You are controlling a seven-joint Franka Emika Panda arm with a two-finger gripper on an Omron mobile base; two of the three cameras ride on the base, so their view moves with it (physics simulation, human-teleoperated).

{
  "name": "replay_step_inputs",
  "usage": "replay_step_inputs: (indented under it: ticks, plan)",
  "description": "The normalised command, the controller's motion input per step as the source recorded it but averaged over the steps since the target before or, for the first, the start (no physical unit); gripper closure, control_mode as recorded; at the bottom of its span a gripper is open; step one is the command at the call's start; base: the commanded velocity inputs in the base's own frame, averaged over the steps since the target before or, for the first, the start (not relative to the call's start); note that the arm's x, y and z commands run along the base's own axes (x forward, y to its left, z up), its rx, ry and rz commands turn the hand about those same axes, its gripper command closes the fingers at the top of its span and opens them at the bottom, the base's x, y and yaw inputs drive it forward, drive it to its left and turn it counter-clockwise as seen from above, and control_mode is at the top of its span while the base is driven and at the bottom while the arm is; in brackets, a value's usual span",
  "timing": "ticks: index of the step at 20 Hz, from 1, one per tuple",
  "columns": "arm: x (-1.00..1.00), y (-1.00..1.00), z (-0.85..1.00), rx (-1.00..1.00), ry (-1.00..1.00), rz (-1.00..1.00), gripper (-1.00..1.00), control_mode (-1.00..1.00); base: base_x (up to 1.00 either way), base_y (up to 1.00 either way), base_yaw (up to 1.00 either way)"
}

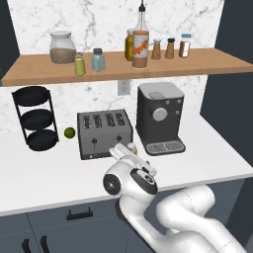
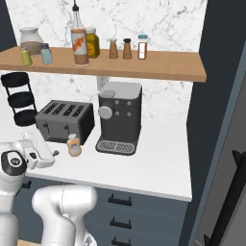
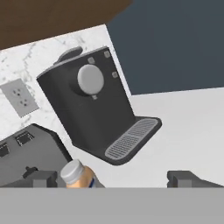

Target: Put the shaker and condiment bottle from the counter next to their counterparts in the cabinet.

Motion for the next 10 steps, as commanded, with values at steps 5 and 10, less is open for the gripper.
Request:
replay_step_inputs:
  ticks: [5,10]
  plan:
    - [0.35,0.00,-0.13,0.00,0.07,-0.02,-1.00,-1.00,0.00,0.00,0.00]
    - [0.15,0.00,-0.12,0.00,0.05,-0.02,-1.00,-1.00,0.00,0.00,0.00]
